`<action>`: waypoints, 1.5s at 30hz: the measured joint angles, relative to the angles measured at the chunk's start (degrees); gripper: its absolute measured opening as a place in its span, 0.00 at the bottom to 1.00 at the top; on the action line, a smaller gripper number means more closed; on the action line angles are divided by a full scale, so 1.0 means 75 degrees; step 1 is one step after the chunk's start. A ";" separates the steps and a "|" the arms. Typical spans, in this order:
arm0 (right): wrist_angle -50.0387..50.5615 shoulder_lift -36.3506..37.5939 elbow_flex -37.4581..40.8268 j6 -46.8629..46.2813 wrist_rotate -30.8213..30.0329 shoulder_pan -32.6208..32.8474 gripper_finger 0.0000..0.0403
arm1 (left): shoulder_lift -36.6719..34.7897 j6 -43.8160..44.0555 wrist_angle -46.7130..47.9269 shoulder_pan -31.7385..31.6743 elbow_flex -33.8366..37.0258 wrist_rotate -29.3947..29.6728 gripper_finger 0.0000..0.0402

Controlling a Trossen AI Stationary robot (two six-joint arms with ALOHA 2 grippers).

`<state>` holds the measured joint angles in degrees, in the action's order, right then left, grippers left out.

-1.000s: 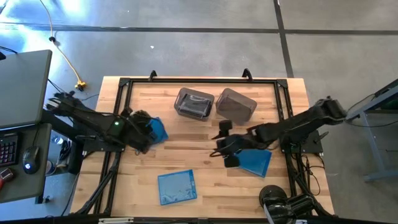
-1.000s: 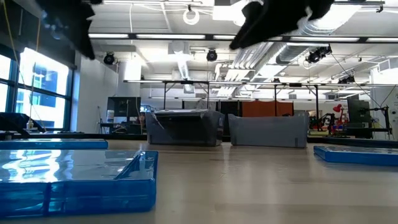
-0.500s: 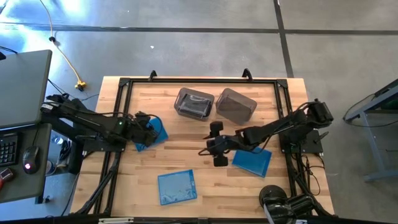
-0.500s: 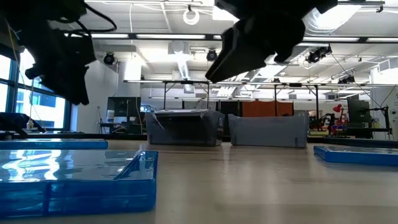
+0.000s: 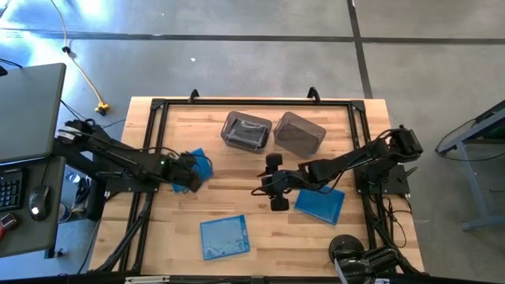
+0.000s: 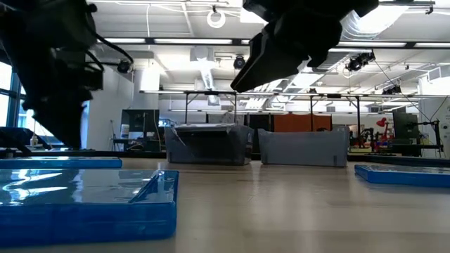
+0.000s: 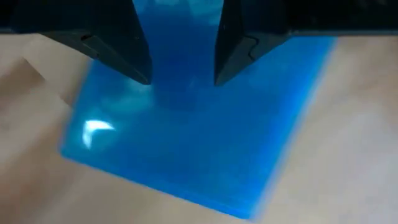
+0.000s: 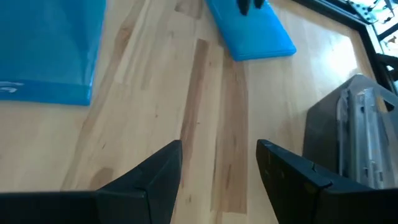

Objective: Pick & place jewel cases by type
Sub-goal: Put the top left blue CD case into the right black bin

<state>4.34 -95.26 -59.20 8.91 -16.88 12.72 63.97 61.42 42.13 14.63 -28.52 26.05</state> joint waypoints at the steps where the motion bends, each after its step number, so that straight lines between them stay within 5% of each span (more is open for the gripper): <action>1: 0.0002 -0.0001 0.0000 0.0003 0.0057 0.0002 0.51 | 0.0084 -0.0202 -0.0388 0.0000 0.0110 -0.0222 0.41; 7: -0.0049 0.0000 0.0000 -0.0002 0.0128 0.0002 0.51 | 0.0583 -0.0504 -0.1902 -0.0002 0.0313 0.0010 0.36; 19: -0.0139 0.0000 0.0000 -0.0007 0.0156 0.0002 0.51 | 0.1899 -0.3264 -0.5966 -0.0116 0.0174 0.0347 0.34; 23: -0.0129 -0.0001 0.0000 -0.0013 0.0186 0.0002 0.51 | 0.1862 -0.3550 -0.4717 -0.0234 -0.0525 -0.0134 0.34; 27: -0.0068 0.0000 0.0003 -0.0012 0.0185 0.0002 0.51 | 0.1784 -0.3513 -0.2088 -0.0251 -0.1430 -0.0212 0.34; 34: 0.0033 -0.0003 0.0003 -0.0012 0.0230 0.0002 0.51 | 0.1780 -0.2229 0.0712 -0.0251 -0.1817 -0.0486 0.34; 40: 0.0073 -0.0003 0.0003 -0.0012 0.0279 0.0002 0.51 | 0.1786 -0.1271 0.0526 -0.0251 -0.1121 -0.0833 0.34; 45: 0.0073 -0.0003 0.0003 -0.0004 0.0282 0.0002 0.51 | 0.1766 -0.1291 -0.0984 -0.0251 -0.0727 -0.0692 0.34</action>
<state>4.89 -95.29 -59.18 8.88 -14.76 12.73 77.21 51.74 34.75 12.75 -33.98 20.86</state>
